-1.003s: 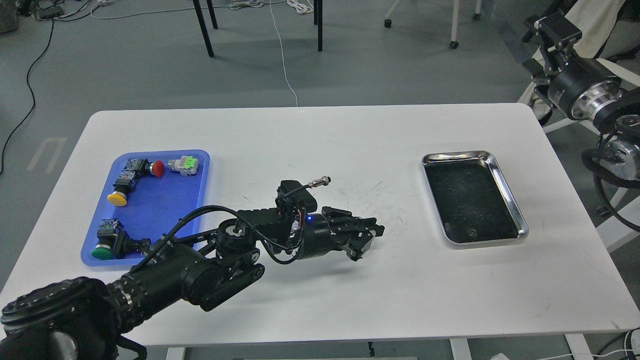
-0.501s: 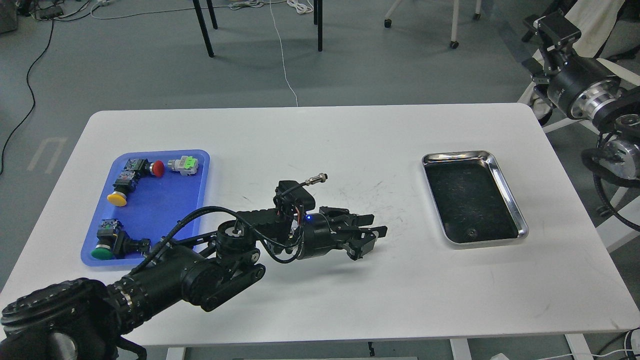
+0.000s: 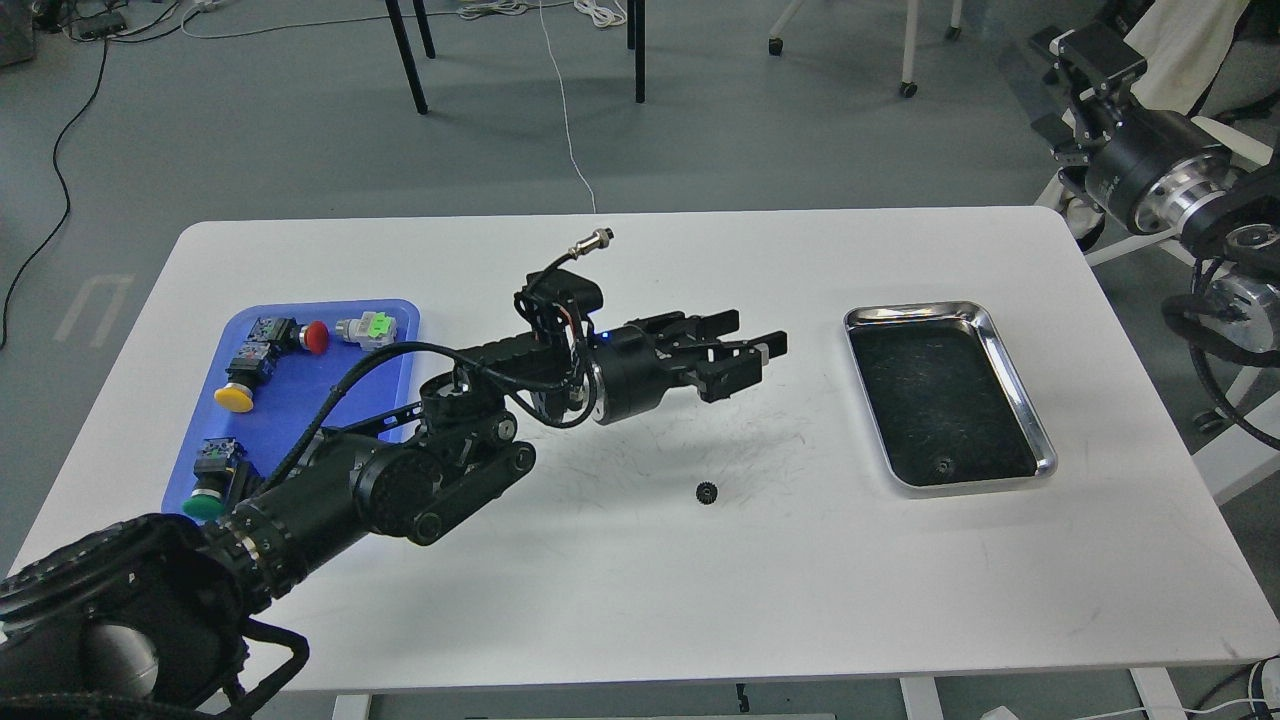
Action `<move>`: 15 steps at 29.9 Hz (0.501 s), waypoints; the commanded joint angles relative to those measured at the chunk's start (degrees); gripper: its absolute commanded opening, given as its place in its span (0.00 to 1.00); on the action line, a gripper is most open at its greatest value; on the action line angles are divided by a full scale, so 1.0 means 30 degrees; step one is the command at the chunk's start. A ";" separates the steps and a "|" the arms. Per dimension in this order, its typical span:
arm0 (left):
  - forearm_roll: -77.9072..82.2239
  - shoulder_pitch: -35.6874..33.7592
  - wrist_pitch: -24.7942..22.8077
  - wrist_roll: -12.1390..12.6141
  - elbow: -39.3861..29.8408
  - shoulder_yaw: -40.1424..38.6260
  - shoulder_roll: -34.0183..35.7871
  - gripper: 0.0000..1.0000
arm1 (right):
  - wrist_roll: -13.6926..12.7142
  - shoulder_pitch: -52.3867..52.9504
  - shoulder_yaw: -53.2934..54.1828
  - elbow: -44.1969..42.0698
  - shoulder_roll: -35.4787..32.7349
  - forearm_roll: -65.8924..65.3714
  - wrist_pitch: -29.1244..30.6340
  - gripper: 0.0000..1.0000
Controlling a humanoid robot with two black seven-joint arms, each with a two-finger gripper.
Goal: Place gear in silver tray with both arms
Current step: 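Open the left gripper over the table and retract the left arm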
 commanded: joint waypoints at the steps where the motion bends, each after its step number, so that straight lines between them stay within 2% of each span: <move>1: -0.3382 -0.1509 -0.0036 0.0005 0.0099 -0.0108 0.1832 0.82 | 0.0018 0.1096 -0.0518 0.0315 0.0067 0.0007 0.0290 0.97; 4: -0.6023 -0.2741 -0.0036 0.0005 0.0333 -0.0049 0.3796 0.85 | 0.0018 0.1916 -0.1015 0.0521 0.0242 -0.0022 0.0496 0.97; 8: -0.8924 -0.3622 -0.0531 0.0005 0.1853 0.0069 0.6023 0.91 | 0.0076 0.3408 -0.2769 0.1134 0.0769 -0.0080 0.1109 0.98; 11: -1.1324 -0.3652 -0.1294 0.0005 0.2559 0.0155 0.7255 0.93 | 0.0076 0.5136 -0.4702 0.1663 0.1412 -0.0110 0.1638 0.98; 15: -1.4402 -0.3331 -0.1472 0.0005 0.3496 0.0186 0.8663 0.98 | 0.0076 0.6457 -0.6844 0.2278 0.2905 -0.0459 0.1989 0.98</move>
